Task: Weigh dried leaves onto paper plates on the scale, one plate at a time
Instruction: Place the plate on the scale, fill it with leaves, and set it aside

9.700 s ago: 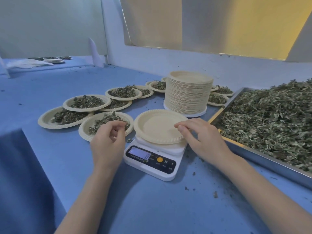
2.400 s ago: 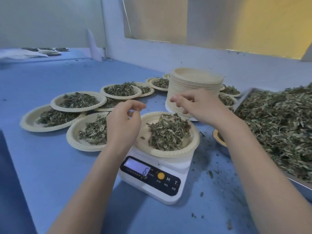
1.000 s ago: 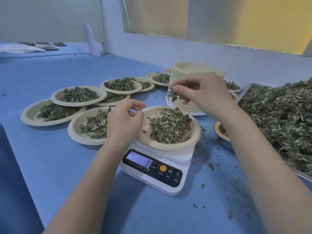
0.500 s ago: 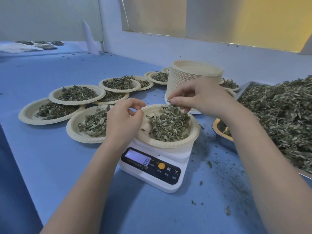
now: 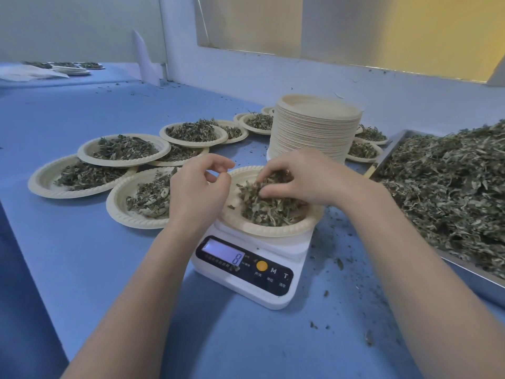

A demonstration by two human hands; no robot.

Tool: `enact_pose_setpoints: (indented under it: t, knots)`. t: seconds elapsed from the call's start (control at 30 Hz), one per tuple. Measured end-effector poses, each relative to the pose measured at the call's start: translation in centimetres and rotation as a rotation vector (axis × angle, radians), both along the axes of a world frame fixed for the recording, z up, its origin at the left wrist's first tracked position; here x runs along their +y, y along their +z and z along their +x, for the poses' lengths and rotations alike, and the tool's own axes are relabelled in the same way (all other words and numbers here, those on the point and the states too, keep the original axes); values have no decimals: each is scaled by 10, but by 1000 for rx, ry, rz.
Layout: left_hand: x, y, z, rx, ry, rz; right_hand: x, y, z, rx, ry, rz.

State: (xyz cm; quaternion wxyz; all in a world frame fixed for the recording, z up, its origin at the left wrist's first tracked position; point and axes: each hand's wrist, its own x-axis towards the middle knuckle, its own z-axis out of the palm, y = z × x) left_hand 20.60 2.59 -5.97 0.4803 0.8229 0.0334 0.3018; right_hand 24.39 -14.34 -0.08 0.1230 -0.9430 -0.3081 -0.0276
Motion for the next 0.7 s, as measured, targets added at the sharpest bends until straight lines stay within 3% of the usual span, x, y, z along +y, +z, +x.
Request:
enact_pose_setpoints:
  t: [0.23,0.7]
  knots:
    - [1,-1,1,0,5,3,-12,14,1,-129,-68,427]
    - [0,-1,0,5,9,5,-15,14,3,-99,-89,470]
